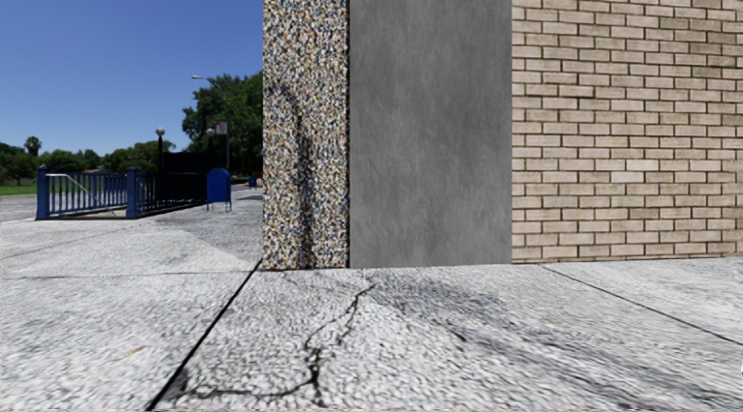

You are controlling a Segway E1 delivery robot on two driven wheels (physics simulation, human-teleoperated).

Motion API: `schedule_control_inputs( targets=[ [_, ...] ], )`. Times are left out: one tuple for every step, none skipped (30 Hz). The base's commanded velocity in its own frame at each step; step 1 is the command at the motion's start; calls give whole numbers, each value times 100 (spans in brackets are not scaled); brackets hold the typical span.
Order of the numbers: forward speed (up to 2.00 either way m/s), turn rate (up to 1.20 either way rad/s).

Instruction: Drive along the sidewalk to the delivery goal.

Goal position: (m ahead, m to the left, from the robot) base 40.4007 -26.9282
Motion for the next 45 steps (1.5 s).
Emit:
schedule_control_inputs(
  targets=[
    [158, -66],
    [159, -67],
    [159, -67],
    [160, -68],
    [161, -69],
    [162, -72],
    [163, -77],
    [163, -77],
    [163, -79],
    [163, -79],
    [164, -79],
    [164, -79],
    [167, -79],
    [175, -81],
    [180, -92],
    [182, -98],
    [182, -98],
    [184, -99],
    [184, -99],
    [184, -99],
    [184, -99],
    [184, -99],
    [184, -99],
    [184, -99],
    [184, -99],
    [184, -99],
    [184, -99],
    [184, -99],
    [184, -99],
    [184, -99],
    [184, -99],
    [184, -99],
    [184, -99],
    [184, -99],
    [184, -99],
    [184, -99],
    [184, -97],
    [184, -93],
    [184, -93],
    [184, -82],
    [184, -75],
    [184, -68],
    [184, -65],
    [184, -65],
    [184, -62]
  ],
)
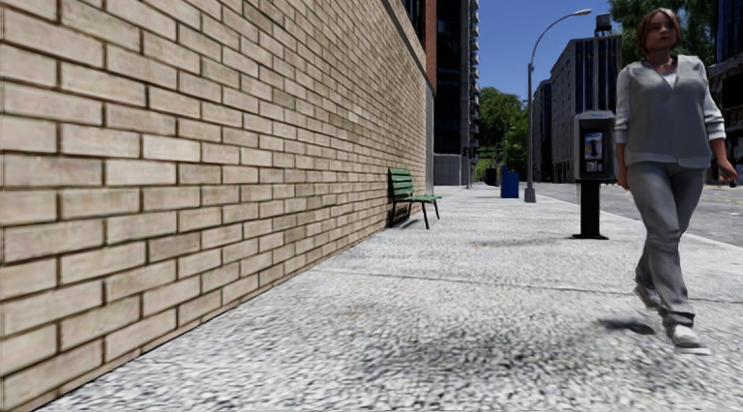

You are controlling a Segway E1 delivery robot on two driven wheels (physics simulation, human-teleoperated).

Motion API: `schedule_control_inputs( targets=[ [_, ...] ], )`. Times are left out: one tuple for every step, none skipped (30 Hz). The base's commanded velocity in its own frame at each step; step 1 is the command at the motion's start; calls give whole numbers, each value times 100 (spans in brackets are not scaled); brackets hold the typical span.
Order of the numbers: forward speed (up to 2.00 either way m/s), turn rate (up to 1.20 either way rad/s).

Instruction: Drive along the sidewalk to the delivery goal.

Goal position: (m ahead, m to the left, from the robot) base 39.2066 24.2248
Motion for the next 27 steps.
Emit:
schedule_control_inputs(
  targets=[
    [184, -41],
    [184, -21],
    [184, -4],
    [184, 0],
    [184, 0],
    [184, 0],
    [184, 0],
    [184, 0],
    [184, 0],
    [184, 0],
    [184, -6],
    [184, -13],
    [184, -25],
    [184, -25],
    [184, -29],
    [184, -32],
    [184, -37],
    [184, -41],
    [184, -41],
    [184, -49],
    [184, -56],
    [184, -59],
    [184, -59],
    [184, -60],
    [184, -60],
    [184, -60],
    [184, -60]
  ],
)
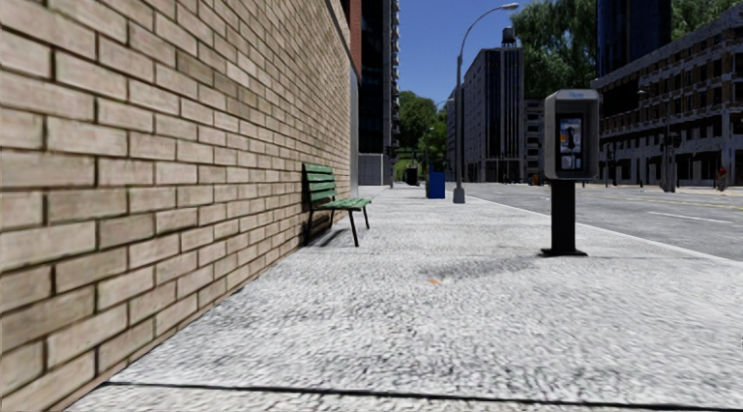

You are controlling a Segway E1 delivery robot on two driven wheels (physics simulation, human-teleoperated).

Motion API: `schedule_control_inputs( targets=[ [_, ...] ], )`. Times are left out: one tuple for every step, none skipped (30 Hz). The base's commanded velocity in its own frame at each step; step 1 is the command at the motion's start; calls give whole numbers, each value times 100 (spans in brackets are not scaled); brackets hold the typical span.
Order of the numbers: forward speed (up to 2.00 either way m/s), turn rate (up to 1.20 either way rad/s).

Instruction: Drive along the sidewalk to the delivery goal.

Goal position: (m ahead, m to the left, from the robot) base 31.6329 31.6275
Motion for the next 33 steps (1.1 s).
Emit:
schedule_control_inputs(
  targets=[
    [184, -60],
    [184, -60],
    [200, -60],
    [200, -60],
    [200, -60],
    [200, -60],
    [200, -60],
    [200, -50],
    [200, -42],
    [200, -36],
    [200, -36],
    [200, -12],
    [200, 0],
    [200, 0],
    [200, 0],
    [200, 0],
    [200, 0],
    [200, 0],
    [200, 0],
    [200, 0],
    [200, 0],
    [200, 0],
    [200, 0],
    [200, 0],
    [200, 0],
    [200, 0],
    [200, 0],
    [200, 0],
    [200, 0],
    [200, 0],
    [200, 0],
    [200, 0],
    [200, 0]
  ],
)
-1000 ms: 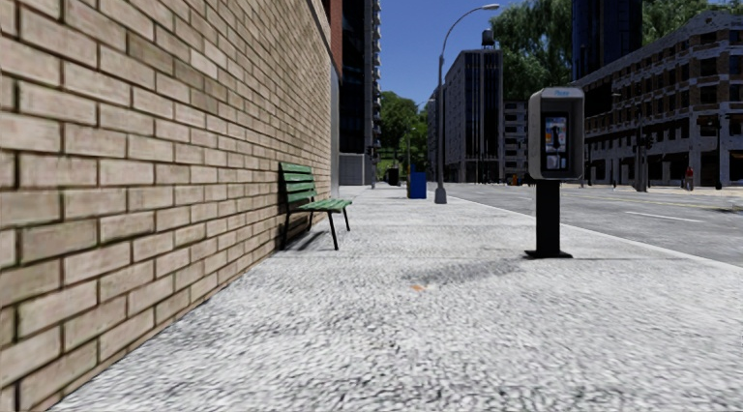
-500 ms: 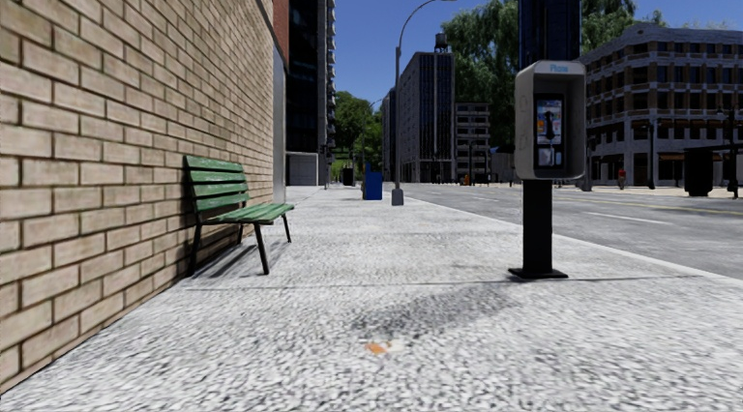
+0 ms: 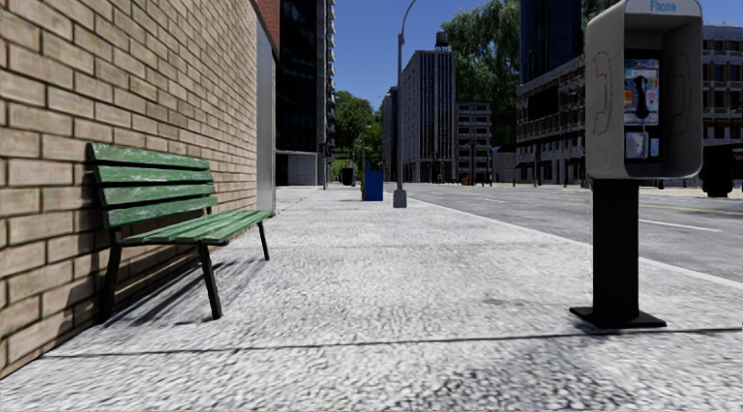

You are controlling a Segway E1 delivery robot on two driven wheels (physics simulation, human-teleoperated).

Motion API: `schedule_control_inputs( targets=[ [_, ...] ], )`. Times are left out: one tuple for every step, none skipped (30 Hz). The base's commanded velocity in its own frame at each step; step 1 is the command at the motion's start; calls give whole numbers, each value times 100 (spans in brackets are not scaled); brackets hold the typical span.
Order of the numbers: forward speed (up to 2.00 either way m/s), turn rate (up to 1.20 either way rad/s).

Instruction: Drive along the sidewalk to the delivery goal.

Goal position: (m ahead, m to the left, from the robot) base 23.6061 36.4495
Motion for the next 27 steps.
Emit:
schedule_control_inputs(
  targets=[
    [200, 0],
    [200, 0],
    [200, 0],
    [200, 0],
    [200, 0],
    [200, 0],
    [200, 0],
    [200, 0],
    [200, 0],
    [200, 0],
    [200, 0],
    [200, 0],
    [200, 0],
    [200, 0],
    [200, 0],
    [200, 0],
    [200, 0],
    [200, 0],
    [200, 0],
    [200, 0],
    [200, 0],
    [200, 0],
    [200, 0],
    [200, 0],
    [200, 0],
    [200, 0],
    [200, 0]
  ],
)
